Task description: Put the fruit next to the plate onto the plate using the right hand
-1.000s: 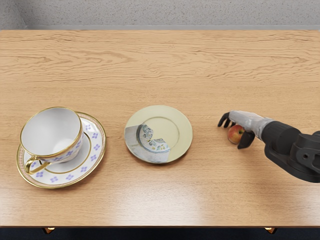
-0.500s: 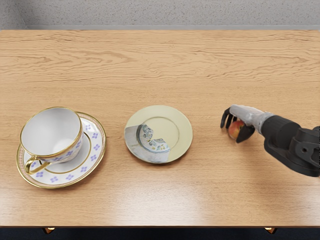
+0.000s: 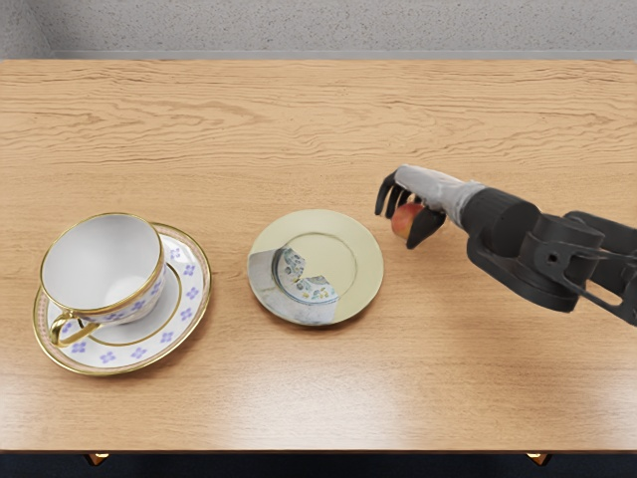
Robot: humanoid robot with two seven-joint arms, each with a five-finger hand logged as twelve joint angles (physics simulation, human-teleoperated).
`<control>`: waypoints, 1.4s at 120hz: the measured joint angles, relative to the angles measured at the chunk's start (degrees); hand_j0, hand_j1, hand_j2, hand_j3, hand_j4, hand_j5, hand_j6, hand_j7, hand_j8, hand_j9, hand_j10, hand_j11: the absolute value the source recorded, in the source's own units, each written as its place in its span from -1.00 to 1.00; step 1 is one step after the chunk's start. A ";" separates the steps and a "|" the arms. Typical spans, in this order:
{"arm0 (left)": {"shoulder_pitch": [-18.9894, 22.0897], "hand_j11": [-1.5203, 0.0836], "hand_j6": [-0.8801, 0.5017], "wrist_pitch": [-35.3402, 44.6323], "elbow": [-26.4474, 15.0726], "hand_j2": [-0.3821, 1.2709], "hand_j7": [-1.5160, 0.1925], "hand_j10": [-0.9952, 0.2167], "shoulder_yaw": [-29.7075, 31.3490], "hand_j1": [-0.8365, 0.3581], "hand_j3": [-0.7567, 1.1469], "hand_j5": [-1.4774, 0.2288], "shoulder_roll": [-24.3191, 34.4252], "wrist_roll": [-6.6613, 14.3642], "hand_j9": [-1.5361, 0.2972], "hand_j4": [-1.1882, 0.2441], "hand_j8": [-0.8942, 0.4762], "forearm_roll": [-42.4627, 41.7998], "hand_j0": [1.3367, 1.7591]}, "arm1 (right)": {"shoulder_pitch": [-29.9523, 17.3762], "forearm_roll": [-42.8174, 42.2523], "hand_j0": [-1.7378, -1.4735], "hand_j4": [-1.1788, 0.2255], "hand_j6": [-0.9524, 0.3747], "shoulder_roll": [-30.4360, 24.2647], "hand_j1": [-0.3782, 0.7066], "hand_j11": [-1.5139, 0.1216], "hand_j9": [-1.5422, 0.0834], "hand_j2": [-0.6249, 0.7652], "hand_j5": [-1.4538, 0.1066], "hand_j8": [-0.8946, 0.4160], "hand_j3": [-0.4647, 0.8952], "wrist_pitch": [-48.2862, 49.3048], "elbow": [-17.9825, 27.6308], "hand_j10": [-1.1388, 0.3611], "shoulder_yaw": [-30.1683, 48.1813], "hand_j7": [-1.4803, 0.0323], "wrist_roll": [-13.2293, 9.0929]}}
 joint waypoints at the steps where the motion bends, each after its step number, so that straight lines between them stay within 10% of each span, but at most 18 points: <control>1: 0.00 0.50 -0.08 -0.01 0.00 -0.48 0.40 0.24 0.00 0.49 -0.20 0.36 0.00 0.00 0.33 0.32 -0.05 0.00 0.52 | 0.17 0.03 -0.38 -0.22 -0.50 0.32 0.13 -0.17 -0.13 0.24 -0.22 -0.29 -0.32 0.00 -0.01 -0.17 0.01 -0.14 0.00; 48: 0.00 0.50 -0.08 -0.01 0.00 -0.48 0.40 0.24 0.01 0.49 -0.20 0.36 0.00 -0.01 0.33 0.32 -0.05 -0.02 0.52 | 2.87 0.62 -0.40 -0.20 -0.48 14.15 0.24 -0.15 -0.14 0.38 -0.24 -0.23 -0.32 0.20 -2.42 -0.12 -0.42 -0.14 0.01; 100: 0.00 0.50 -0.08 -0.01 0.00 -0.48 0.40 0.24 0.00 0.49 -0.20 0.36 0.00 0.00 0.33 0.32 -0.05 -0.01 0.52 | -0.82 0.32 -0.39 -0.20 -0.49 15.96 0.20 -0.14 -0.12 0.33 -0.20 -0.27 -0.32 0.17 -5.45 -0.15 -1.60 -0.12 0.00; 122: 0.00 0.50 -0.08 -0.03 0.00 -0.48 0.40 0.24 0.00 0.49 -0.20 0.36 0.00 0.00 0.33 0.32 -0.05 -0.01 0.52 | -1.04 2.90 -0.39 0.29 0.03 15.31 -0.44 0.42 0.45 0.07 0.40 0.08 -0.32 -0.95 -5.33 0.22 0.33 0.49 0.03; 168: 0.00 0.50 -0.08 -0.02 -0.01 -0.48 0.40 0.24 0.00 0.49 -0.21 0.36 0.00 0.00 0.33 0.32 -0.05 0.01 0.52 | -0.94 50.89 -0.40 0.58 0.33 -4.44 -0.81 0.74 0.79 -0.08 0.75 0.28 -0.32 28.45 -7.59 0.44 19.64 0.84 0.03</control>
